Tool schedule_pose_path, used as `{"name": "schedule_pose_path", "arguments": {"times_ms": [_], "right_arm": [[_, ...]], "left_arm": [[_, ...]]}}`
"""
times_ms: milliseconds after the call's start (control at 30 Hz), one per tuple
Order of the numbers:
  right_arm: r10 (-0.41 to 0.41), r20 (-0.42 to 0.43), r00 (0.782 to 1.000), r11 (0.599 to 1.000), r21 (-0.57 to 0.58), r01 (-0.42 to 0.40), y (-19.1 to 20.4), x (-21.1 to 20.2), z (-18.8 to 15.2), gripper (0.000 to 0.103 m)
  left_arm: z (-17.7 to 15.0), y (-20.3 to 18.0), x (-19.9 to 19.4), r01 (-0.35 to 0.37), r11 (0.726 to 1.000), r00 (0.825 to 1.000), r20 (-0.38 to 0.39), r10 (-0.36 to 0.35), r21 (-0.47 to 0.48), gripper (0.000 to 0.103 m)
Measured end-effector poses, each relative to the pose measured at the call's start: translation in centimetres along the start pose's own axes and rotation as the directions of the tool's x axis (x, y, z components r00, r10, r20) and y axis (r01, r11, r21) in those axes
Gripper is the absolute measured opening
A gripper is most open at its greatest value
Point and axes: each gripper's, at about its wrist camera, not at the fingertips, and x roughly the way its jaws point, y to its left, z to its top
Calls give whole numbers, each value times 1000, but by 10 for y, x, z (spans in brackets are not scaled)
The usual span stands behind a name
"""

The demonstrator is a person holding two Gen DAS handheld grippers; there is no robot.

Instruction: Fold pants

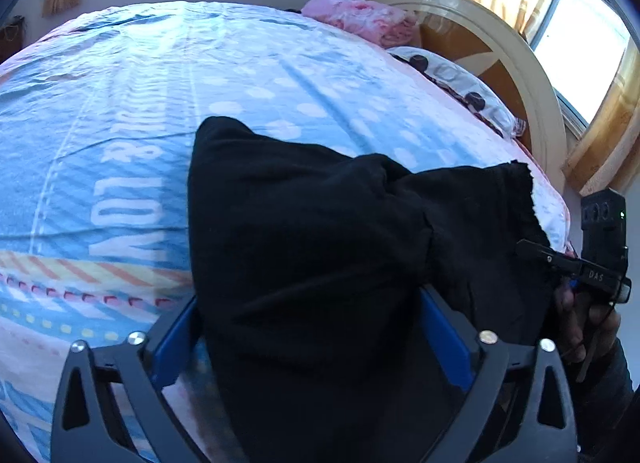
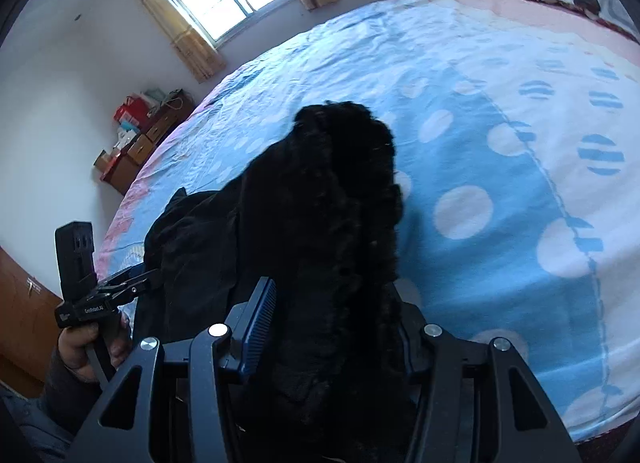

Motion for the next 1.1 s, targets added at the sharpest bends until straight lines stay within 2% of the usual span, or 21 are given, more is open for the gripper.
{"name": "schedule_pose_path", "arguments": {"times_ms": [67, 100, 133, 200, 300, 500, 700, 867, 1100], "right_arm": [[-6, -4, 1000, 1000, 9, 6, -4, 2, 1, 47], [-6, -14, 1000, 1000, 30, 7, -9, 5, 1, 44], [7, -21, 1000, 998, 62, -6, -16, 7, 1, 42], [17, -17, 1000, 997, 74, -16, -17, 4, 1, 37], [-27, 10, 1000, 1000, -15, 27, 8, -5, 1, 31], [-74, 52, 996, 992, -94, 78, 39, -23, -2, 26], [-46, 76, 996, 989, -138, 56, 62, -38, 7, 22], [-28, 37, 999, 988, -149, 33, 74, -24, 33, 21], [51, -10, 999, 967, -248, -51, 123, 11, 89, 21]], "left_arm": [[0, 2, 0, -10, 1000, 1000, 15, 10, 9, 86], [0, 5, -2, -7, 1000, 1000, 22, 7, 5, 75], [2, 7, -4, 1, 1000, 1000, 27, -1, -4, 58], [4, 11, -9, 16, 1000, 999, 34, -15, -24, 36], [3, 11, -12, 30, 999, 999, 37, -30, -11, 17], [1, 4, -26, 39, 999, 996, 86, -40, 10, 14], [3, -2, -51, 68, 997, 986, 153, -70, 20, 13], [10, 5, -73, 61, 998, 977, 204, -65, 24, 13], [28, 55, -113, -20, 1000, 959, 282, 23, -14, 13]]}}
